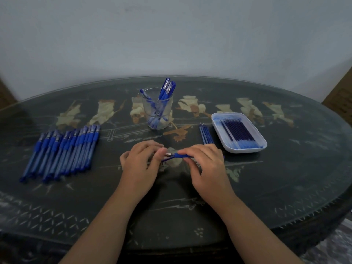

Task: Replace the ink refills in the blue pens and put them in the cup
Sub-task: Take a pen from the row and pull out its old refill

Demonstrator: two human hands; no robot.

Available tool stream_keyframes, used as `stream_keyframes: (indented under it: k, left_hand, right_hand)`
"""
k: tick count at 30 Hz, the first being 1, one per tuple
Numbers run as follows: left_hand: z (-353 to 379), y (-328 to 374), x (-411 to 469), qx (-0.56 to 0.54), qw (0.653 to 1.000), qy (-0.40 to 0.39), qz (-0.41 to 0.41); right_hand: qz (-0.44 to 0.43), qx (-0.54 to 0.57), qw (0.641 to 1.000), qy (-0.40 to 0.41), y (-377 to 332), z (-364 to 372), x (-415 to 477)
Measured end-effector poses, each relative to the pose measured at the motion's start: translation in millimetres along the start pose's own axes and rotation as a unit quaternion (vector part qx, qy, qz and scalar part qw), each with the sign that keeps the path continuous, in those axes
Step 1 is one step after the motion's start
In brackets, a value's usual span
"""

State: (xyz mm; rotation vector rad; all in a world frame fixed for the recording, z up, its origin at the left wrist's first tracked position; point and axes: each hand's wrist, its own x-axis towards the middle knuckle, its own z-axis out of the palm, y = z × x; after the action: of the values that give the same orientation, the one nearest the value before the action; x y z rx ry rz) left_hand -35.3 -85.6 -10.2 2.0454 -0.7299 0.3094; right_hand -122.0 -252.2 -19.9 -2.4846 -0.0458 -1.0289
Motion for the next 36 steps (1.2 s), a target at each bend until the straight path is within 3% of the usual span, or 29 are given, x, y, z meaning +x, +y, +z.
stream_keyframes:
  k: [5, 36]
  left_hand:
    - [0.7, 1.0, -0.5, -0.037, 0.999, -0.036, 0.001]
    - [-8.9, 10.3, -1.5, -0.090, 0.994, -0.035, -0.046]
  right_hand:
    - [0.000, -0.005, 1.000, -0.003, -0.4, -0.1, 0.3]
    - [-0.003, -0.026, 1.000, -0.005, 0.3, 0.6, -0.2]
